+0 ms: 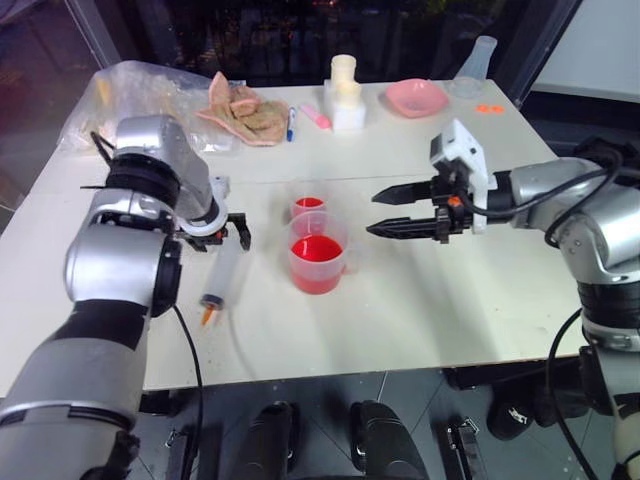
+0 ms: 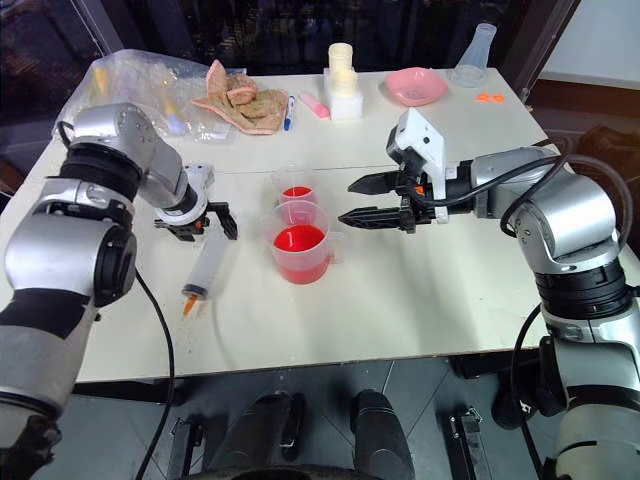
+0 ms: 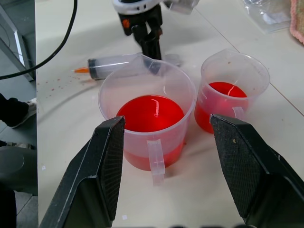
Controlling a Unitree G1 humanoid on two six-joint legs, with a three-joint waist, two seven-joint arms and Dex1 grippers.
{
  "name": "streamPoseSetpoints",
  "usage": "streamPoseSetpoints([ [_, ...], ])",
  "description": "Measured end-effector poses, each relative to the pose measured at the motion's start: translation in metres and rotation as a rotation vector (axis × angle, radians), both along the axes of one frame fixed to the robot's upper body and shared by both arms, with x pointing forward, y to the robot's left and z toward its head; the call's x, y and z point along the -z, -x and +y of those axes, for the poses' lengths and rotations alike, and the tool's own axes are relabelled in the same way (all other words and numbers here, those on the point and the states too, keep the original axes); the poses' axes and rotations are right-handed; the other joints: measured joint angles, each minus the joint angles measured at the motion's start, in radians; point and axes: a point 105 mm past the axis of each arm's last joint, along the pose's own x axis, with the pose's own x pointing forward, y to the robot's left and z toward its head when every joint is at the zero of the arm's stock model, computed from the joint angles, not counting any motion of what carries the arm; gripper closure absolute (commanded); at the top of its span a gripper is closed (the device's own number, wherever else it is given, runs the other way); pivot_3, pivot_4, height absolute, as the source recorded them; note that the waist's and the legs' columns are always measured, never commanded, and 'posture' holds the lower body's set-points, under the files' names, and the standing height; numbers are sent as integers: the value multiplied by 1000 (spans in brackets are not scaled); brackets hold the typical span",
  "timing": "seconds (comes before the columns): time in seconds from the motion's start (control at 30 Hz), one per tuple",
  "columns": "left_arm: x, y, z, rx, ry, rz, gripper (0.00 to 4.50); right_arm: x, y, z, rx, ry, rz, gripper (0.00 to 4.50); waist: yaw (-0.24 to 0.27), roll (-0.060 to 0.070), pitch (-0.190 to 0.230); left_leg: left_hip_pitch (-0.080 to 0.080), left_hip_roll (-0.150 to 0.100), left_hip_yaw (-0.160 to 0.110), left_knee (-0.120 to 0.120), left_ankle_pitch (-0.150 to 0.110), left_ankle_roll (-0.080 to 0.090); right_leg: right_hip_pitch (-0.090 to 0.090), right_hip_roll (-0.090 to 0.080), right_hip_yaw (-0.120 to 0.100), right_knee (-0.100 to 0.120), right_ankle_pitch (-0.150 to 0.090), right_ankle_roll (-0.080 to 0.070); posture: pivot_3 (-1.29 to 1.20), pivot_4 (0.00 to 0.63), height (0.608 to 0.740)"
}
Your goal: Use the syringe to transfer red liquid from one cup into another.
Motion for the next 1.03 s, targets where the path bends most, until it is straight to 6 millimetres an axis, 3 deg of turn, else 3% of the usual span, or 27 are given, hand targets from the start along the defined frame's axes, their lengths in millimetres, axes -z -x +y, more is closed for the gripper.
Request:
streamPoseSetpoints([
  [0.13, -3, 3, -7, 65, 170, -183, 29, 0, -2, -2, 10, 0, 2, 1561, 0, 0, 0, -1, 1, 0, 0, 1, -1, -2, 0, 1, 1, 0, 0, 0, 150, 740],
  [0.2, -16, 9, -19, 118, 280, -295, 29, 1, -3, -2, 10, 2, 0, 1561, 3, 0, 0, -1, 0, 0, 1, 1, -1, -2, 0, 1, 1, 0, 0, 0, 150, 740],
  [0.37, -50, 28, -20, 207, 299, -530, 29, 1, -2, 1, -11, 5, -6, 1561, 4, 1, -1, 1, 0, 0, 1, 1, -2, 0, 0, 1, 1, 0, 0, 0, 150, 740],
  [0.57, -32, 53, -2, 175, 314, -535, 29, 5, -3, 6, -47, 10, 1, 1561, -2, 1, -1, 2, 1, 0, 1, 3, -5, 1, 1, 1, 2, 0, -1, 0, 150, 740],
  [0.7, -40, 86, 34, 207, 160, -527, 29, 12, -5, 6, -69, 19, 16, 1561, -2, 0, 0, 2, 1, 0, 0, 3, -5, 0, 2, 2, 2, 0, -1, 0, 150, 740],
  [0.93, -44, 126, 58, 233, 96, -451, 29, 14, -10, 6, -99, 35, 8, 1561, 4, 1, 0, 4, 0, 0, 0, 0, 0, 3, 1, 2, 0, -1, -2, 0, 150, 740],
  [1.03, -44, 136, 55, 256, 120, -443, 29, 14, -12, 7, -116, 47, -1, 1561, 3, 1, 0, 4, 1, 1, -1, 0, 0, 3, 1, 2, 0, -1, -2, 0, 150, 740],
])
